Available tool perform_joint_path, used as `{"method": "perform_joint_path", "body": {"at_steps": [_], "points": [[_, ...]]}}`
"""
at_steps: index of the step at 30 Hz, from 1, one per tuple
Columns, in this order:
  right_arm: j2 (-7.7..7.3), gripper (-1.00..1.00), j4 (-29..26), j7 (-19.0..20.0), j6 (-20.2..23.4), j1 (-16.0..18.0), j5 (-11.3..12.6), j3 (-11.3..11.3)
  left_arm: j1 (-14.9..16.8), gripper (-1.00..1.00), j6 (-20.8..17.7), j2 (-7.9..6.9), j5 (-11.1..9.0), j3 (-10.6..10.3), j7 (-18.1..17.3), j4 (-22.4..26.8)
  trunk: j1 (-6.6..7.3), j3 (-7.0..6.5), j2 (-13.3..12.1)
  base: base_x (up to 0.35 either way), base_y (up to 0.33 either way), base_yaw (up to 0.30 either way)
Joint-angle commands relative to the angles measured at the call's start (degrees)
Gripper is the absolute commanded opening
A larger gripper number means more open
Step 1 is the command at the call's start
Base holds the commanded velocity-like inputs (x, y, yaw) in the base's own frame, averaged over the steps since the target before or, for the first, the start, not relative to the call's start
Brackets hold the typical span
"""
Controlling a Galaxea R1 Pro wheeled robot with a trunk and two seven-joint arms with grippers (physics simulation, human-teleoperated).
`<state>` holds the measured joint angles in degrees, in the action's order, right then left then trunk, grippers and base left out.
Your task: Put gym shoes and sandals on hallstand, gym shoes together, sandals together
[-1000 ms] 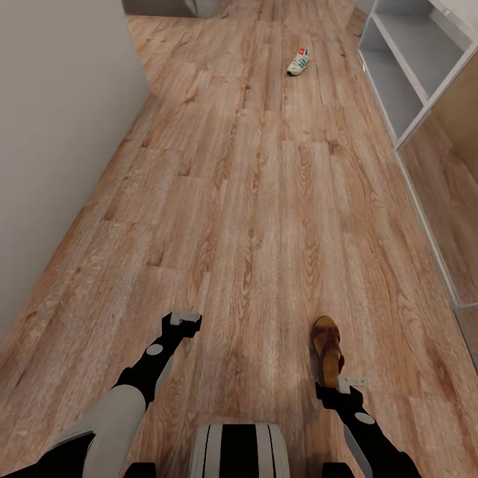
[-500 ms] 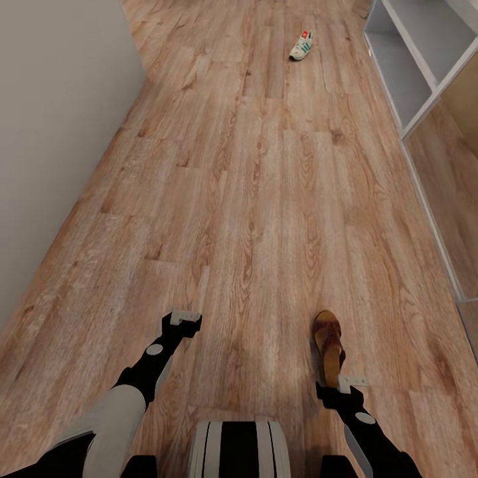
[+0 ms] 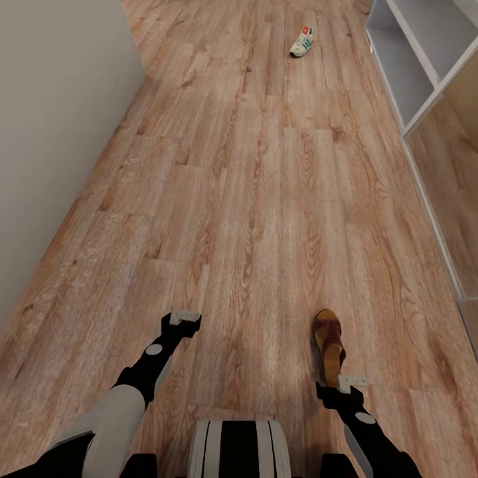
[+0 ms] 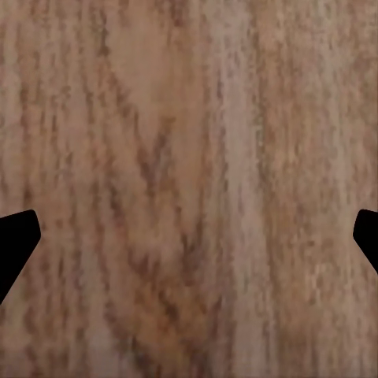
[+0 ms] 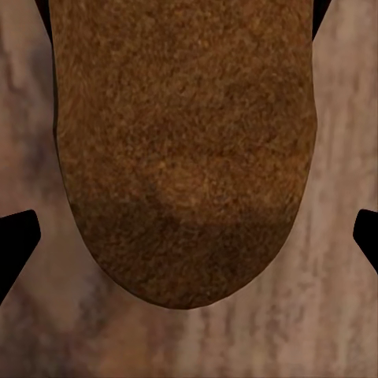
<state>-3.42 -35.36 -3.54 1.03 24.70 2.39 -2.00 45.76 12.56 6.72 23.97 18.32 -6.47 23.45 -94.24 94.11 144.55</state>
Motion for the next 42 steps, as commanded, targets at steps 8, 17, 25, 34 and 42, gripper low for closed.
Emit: {"method": "perform_joint_path", "body": {"at_steps": [8, 17, 25, 34, 42], "points": [[-0.01, 1.00, -0.1, -0.2, 0.1, 0.0, 0.3, 0.0, 0.0, 1.00, 0.1, 0.05, 0.4, 0.5, -0.4, 0.0, 0.01, 0.05, 0.0, 0.060, 0.000, 0.000], [-0.04, 1.00, -0.1, -0.2, 0.1, 0.0, 0.3, 0.0, 0.0, 1.00, 0.2, 0.04, 0.4, 0.5, -0.4, 0.0, 0.01, 0.05, 0.0, 0.068, 0.000, 0.000], [-0.09, 1.00, -0.1, -0.2, 0.1, 0.0, 0.3, 0.0, 0.0, 1.00, 0.2, 0.02, 0.4, 0.4, -0.4, 0.0, 0.01, 0.05, 0.0, 0.010, 0.000, 0.000], [-0.10, -1.00, -0.1, -0.2, 0.1, 0.0, 0.3, 0.0, 0.0, 1.00, 0.2, 0.00, 0.4, 0.5, -0.4, 0.0, 0.01, 0.05, 0.0, 0.001, 0.000, 0.000], [-0.10, -1.00, -0.1, -0.2, 0.1, 0.0, 0.3, 0.0, 0.0, 1.00, 0.1, -0.04, 0.4, 0.5, -0.4, 0.0, 0.01, 0.05, 0.0, 0.000, 0.000, 0.000]]}}
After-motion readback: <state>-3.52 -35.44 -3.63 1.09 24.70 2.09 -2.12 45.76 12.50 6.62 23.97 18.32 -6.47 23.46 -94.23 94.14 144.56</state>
